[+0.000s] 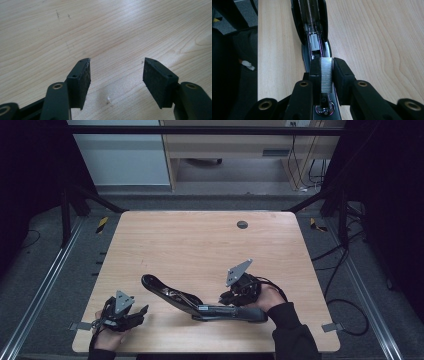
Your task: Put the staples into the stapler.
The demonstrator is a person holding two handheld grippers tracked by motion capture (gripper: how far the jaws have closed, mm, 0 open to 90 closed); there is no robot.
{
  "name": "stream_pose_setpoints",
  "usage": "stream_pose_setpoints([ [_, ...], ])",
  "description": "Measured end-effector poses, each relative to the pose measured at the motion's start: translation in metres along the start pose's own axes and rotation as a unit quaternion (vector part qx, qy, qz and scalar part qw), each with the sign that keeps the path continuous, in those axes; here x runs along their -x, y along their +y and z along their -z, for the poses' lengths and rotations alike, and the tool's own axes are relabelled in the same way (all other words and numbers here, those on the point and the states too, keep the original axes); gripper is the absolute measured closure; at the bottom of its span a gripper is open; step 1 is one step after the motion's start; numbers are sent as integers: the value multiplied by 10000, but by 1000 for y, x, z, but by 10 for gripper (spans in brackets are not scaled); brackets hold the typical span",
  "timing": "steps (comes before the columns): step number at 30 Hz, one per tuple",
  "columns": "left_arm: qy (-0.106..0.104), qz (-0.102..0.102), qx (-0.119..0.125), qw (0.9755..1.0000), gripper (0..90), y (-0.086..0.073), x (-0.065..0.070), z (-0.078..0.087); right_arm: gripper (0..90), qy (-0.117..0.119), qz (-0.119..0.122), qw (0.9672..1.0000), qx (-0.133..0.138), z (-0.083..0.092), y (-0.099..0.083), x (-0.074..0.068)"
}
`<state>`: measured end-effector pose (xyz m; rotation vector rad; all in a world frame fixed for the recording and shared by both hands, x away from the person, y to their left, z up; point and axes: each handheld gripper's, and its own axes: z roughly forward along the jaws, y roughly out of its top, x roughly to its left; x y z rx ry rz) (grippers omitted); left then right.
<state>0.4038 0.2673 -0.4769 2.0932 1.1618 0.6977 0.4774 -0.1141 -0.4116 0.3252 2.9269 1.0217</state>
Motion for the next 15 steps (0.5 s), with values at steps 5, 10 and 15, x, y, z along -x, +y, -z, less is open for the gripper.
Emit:
stream_pose_setpoints([
  [5,-1,-7,-3,10000,385,0,0,0,775,22,-46,10000,-27,-3,0,0],
  [10,1,-5,0,10000,385,0,0,0,775,64,-39,10000,-33,-7,0,2],
  [15,-4,-4,-4,10000,385,0,0,0,776,91,-49,9999,-87,-9,0,4],
])
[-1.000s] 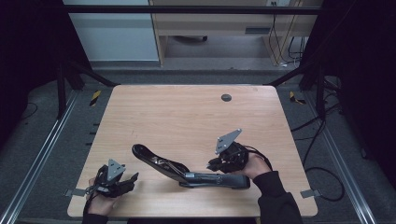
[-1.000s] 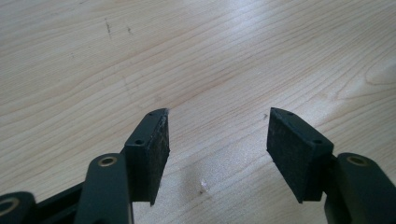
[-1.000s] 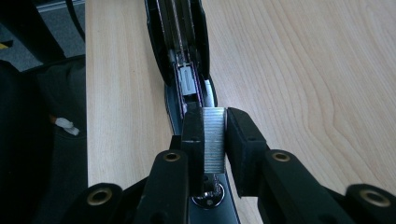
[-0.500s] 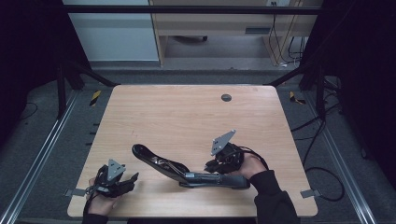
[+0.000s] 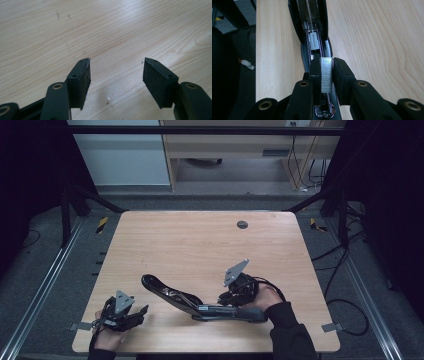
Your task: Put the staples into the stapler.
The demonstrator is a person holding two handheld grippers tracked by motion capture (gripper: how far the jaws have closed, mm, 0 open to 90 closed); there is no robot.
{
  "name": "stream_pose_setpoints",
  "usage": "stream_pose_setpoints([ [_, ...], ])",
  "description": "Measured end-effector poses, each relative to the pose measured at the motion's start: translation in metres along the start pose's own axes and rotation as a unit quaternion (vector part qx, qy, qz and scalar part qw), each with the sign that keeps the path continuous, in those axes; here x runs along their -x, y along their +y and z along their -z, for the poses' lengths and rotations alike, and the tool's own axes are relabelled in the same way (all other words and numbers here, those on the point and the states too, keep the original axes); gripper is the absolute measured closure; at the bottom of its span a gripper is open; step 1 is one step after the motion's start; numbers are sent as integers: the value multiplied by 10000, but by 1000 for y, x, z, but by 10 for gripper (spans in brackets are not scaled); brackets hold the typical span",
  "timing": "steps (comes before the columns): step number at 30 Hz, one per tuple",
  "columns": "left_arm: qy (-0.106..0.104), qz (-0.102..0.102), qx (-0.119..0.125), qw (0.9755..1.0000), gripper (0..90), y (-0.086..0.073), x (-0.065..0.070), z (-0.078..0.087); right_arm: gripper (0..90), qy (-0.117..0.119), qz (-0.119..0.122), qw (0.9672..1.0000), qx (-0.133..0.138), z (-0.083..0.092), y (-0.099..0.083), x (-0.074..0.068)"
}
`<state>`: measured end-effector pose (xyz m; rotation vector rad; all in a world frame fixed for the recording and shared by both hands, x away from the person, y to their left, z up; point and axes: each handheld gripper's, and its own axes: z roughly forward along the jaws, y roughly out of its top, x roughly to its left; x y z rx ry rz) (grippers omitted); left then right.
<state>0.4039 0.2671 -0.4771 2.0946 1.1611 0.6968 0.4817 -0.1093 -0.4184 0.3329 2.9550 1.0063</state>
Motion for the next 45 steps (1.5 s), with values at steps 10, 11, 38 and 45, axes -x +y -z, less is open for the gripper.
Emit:
stream_pose_setpoints([
  [10,-1,-8,-6,10000,385,0,0,0,776,2,105,9999,24,-2,0,3],
  [11,-4,-6,-5,10000,385,0,0,0,776,21,114,9999,-2,-2,0,3],
  [38,-2,-11,-21,10000,384,0,0,-1,778,323,559,9976,-237,-11,-2,0],
  [45,-7,-8,-23,10000,384,0,0,-1,778,330,669,9968,-281,-14,-1,-1],
])
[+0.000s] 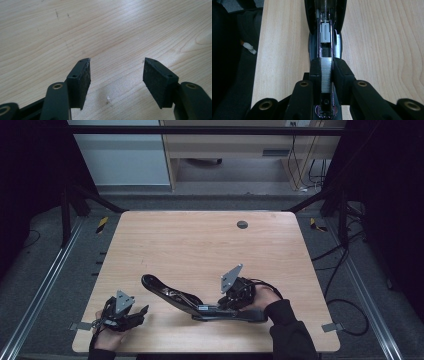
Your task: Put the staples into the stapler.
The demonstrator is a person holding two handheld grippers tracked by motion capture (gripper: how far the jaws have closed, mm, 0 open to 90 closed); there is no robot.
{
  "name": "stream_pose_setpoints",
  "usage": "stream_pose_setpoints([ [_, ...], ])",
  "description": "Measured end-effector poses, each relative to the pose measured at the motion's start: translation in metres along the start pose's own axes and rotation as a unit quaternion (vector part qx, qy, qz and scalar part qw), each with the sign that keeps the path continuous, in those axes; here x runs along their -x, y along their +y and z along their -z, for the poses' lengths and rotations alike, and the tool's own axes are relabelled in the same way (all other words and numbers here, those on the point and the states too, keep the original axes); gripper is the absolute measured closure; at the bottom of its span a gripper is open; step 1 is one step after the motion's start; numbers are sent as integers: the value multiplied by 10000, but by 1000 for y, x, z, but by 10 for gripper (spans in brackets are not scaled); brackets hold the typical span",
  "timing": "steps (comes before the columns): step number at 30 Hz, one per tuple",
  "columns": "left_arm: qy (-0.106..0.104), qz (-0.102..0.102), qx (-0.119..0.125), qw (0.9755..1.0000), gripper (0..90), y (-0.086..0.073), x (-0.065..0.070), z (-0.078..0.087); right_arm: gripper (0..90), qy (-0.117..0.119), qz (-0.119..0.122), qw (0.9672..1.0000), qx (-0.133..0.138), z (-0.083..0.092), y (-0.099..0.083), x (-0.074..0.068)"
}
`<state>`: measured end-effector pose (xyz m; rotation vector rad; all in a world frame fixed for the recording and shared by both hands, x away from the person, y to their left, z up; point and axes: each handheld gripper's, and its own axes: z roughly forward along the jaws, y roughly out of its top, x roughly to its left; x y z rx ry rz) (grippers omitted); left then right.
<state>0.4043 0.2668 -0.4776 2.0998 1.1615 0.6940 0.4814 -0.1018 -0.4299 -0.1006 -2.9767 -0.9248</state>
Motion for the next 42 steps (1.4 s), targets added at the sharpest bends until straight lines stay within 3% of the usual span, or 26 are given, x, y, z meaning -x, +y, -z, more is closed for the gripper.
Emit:
stream_pose_setpoints([
  [22,-3,-4,-8,10000,384,0,0,0,775,-23,-8,10000,-92,-6,-2,0],
  [26,-4,-2,-7,10000,384,0,0,0,746,-4,-135,9999,-48,-6,-2,0],
  [32,-12,11,5,10000,383,0,0,0,717,-162,-322,9993,71,-1,-3,-1],
  [37,-24,12,27,10000,382,1,1,1,678,-480,-645,9962,345,5,-8,-2],
  [39,-25,11,40,10000,381,1,2,1,655,-774,-942,9911,530,5,-12,-5],
  [40,-20,4,42,10000,381,1,2,1,655,-774,-942,9911,530,5,-12,-5],
  [41,-19,-7,48,10000,381,1,2,2,647,-960,-1130,9866,675,6,-14,-6],
  [42,-22,3,52,10000,381,1,2,2,641,-1020,-1182,9851,726,7,-15,-7],
])
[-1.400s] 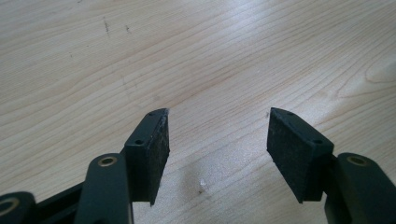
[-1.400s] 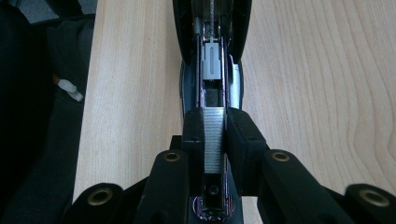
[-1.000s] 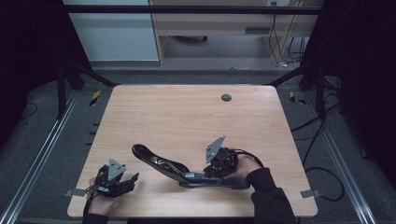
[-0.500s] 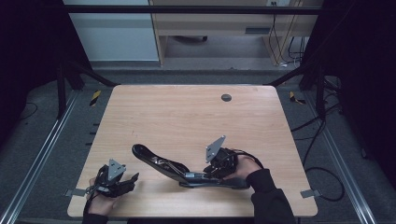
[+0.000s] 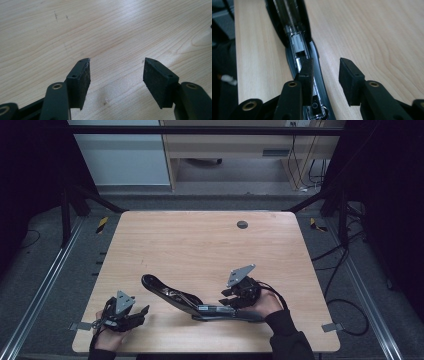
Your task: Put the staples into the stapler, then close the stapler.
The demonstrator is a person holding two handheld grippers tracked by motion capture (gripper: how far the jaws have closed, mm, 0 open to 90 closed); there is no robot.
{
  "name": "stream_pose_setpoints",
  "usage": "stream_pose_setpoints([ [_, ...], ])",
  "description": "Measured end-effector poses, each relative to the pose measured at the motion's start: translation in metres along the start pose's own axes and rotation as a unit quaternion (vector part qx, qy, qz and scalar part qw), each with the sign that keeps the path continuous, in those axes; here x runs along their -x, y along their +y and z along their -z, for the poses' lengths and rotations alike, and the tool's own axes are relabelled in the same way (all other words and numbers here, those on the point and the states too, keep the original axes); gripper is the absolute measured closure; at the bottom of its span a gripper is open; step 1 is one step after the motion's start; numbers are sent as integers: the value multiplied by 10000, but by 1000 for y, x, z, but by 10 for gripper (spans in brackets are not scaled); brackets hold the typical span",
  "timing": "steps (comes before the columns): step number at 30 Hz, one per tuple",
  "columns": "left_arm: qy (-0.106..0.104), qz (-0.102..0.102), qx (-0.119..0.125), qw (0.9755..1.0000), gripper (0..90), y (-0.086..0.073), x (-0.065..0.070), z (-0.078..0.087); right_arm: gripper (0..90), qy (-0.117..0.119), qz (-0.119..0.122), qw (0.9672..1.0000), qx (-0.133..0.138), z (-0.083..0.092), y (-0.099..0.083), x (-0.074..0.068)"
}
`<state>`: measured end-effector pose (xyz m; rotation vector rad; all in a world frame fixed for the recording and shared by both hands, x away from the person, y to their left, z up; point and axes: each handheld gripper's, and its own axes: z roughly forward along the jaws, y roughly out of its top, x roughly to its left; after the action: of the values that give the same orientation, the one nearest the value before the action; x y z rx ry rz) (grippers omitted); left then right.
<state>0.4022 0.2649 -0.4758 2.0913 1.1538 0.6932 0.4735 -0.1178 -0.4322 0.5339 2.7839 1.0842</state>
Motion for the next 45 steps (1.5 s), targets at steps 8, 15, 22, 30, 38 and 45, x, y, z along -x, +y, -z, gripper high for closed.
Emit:
stream_pose_setpoints([
  [8,-2,-30,63,10000,378,1,2,3,609,-819,-620,9935,490,15,-12,-2],
  [15,-30,-41,208,9998,369,3,8,6,573,-1345,-1058,9822,780,25,-31,-2],
  [22,-167,65,433,9989,356,4,11,12,502,-1601,-1445,9709,1037,36,-42,-1],
  [30,-265,267,771,9963,350,7,14,21,466,-2040,-1680,9569,1205,55,-72,-6],
  [38,-367,359,994,9937,319,9,18,28,473,-2347,-1808,9477,1189,65,-102,-16],
  [45,-409,387,1226,9909,312,11,25,36,525,-2195,-1933,9509,1018,63,-120,-25],
])
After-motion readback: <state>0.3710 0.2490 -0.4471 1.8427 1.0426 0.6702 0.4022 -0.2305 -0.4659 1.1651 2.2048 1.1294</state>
